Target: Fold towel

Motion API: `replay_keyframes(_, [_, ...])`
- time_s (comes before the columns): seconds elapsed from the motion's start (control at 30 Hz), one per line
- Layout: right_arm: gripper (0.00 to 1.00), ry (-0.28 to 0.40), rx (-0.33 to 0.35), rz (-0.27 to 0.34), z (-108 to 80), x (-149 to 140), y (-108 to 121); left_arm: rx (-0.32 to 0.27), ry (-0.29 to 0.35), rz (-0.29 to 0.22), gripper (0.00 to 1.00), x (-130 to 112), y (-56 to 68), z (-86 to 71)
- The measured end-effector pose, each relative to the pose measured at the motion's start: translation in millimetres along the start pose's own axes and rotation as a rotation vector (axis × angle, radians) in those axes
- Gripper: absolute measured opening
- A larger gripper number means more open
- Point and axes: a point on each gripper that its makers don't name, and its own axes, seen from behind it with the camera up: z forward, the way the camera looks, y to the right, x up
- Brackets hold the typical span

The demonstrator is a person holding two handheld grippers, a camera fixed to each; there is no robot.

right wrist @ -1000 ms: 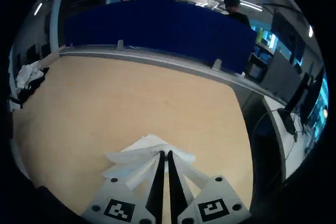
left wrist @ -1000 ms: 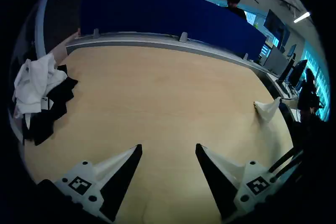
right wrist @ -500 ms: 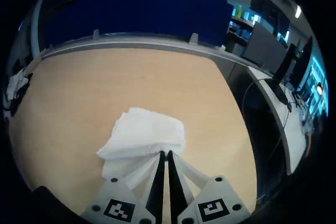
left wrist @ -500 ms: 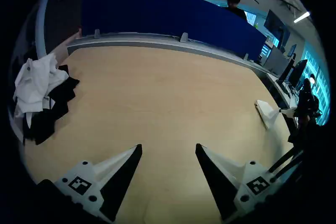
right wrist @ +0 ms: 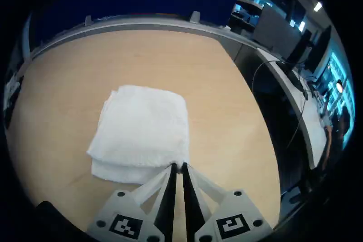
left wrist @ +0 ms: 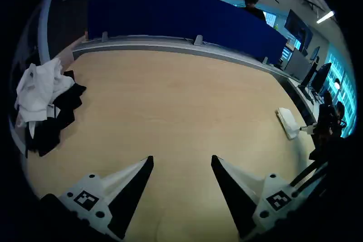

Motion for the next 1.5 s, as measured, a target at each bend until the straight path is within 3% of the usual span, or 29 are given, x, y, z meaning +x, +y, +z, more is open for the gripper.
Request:
replay_keyframes(0.4, [0.19, -0.007, -0.053, 0.0, -0.5, -6, 10, -0.003, 0.002, 0.009, 0.94, 2, 0.2, -2.3])
replay_keyframes(0.6, [0.48, -0.008, -0.073, -0.007, -3.8, -9, 12, -0.004, 0.004, 0.008, 0.94, 2, -1.3, -3.2])
replay_keyframes(0.8, [0.98, 0.006, -0.075, -0.009, -9.1, -9, 8, -0.005, 0.008, 0.009, 0.94, 3, -1.1, -3.8])
replay_keyframes(1.1, [1.0, 0.047, -0.054, -0.03, -19.8, -2, -5, -0.007, 0.008, 0.007, 0.94, 2, -2.0, -4.5])
replay_keyframes(1.37, [1.0, 0.109, 0.045, -0.026, -21.4, 20, -37, -0.006, 0.008, 0.006, 0.94, 2, -3.8, -4.9])
replay_keyframes(1.5, [1.0, 0.106, 0.062, -0.035, -16.6, 22, -45, -0.004, 0.008, 0.008, 0.94, 2, -5.0, -5.1])
